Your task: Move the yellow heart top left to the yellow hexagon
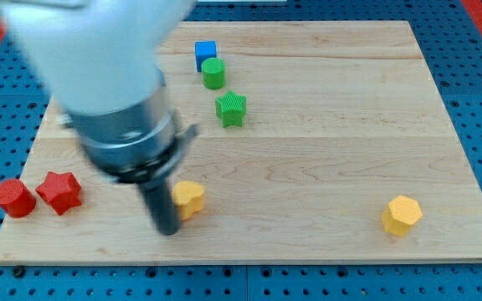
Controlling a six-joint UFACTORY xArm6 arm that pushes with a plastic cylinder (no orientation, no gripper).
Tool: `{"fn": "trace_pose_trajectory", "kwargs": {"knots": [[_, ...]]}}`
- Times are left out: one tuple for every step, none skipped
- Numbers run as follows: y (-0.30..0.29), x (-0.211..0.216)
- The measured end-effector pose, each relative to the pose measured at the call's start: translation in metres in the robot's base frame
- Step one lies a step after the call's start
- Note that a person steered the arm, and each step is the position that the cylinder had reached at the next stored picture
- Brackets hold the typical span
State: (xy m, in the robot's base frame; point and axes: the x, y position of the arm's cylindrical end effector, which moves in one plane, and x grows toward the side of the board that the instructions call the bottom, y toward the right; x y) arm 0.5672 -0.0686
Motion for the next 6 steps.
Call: {"fn": "trace_pose_trajectory", "kwargs": {"knots": [[-0.013,-0.013],[-0.03,-0.026],[0.061,-0.053],[0.159,-0.049],[0.148,-0.049],[0.101,-0.071]]}}
